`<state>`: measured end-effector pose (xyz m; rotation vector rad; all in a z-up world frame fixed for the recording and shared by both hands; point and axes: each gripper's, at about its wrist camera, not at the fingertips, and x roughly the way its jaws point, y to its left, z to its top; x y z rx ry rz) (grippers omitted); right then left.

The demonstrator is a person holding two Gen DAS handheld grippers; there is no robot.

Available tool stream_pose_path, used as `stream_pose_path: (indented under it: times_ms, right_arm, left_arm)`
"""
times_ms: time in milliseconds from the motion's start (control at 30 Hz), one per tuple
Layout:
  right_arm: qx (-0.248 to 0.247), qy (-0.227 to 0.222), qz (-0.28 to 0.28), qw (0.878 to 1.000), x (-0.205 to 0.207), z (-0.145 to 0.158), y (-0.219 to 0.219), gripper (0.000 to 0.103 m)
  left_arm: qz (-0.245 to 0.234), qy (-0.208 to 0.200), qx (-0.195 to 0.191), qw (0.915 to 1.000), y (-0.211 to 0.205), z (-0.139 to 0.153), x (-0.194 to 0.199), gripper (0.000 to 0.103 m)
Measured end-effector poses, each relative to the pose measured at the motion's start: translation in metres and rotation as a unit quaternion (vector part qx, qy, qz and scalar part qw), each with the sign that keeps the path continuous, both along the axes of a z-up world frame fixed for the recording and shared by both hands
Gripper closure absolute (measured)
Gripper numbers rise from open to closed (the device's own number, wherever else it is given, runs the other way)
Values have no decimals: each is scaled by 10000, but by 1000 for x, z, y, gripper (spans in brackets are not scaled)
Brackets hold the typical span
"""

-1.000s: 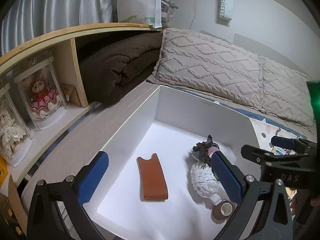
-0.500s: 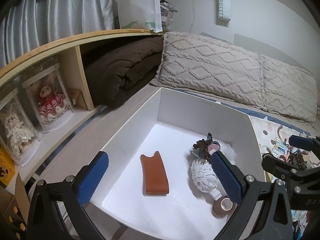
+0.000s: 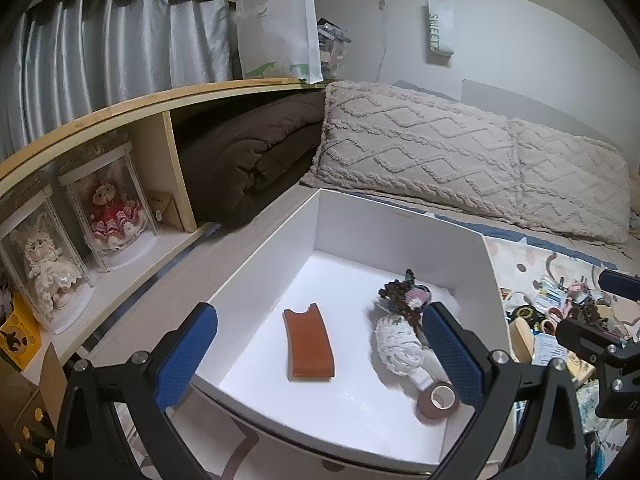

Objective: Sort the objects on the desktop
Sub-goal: 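Raise both open tools out of the white box and back away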

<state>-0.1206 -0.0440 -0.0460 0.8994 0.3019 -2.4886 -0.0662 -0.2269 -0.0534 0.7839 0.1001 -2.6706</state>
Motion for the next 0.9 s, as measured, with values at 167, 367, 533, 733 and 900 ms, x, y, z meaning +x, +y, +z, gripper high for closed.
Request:
stream_pose_path:
  times_ms: [167, 367, 533, 733, 900]
  right_arm:
    - [-51, 103, -1, 9999, 12, 0, 14, 5]
    - [-150, 194, -18, 9997, 26, 0, 27, 5]
    - [-189, 298, -90, 9993, 40, -2, 43, 5]
    - [-249, 413, -140, 9987, 58, -2, 62, 5]
    - [-363, 532, -131, 9978, 74, 2, 79, 5]
  left_arm:
    - [-34, 58, -151, 9999, 12, -1, 14, 0]
    - [-66, 105, -276, 9995, 20, -3, 27, 0]
    - [-153, 311, -326, 9989, 30, 4, 40, 0]
    - [-262, 540, -297, 9978, 43, 5, 55, 0]
    - [-345, 550, -397, 9971, 55, 0, 67, 0]
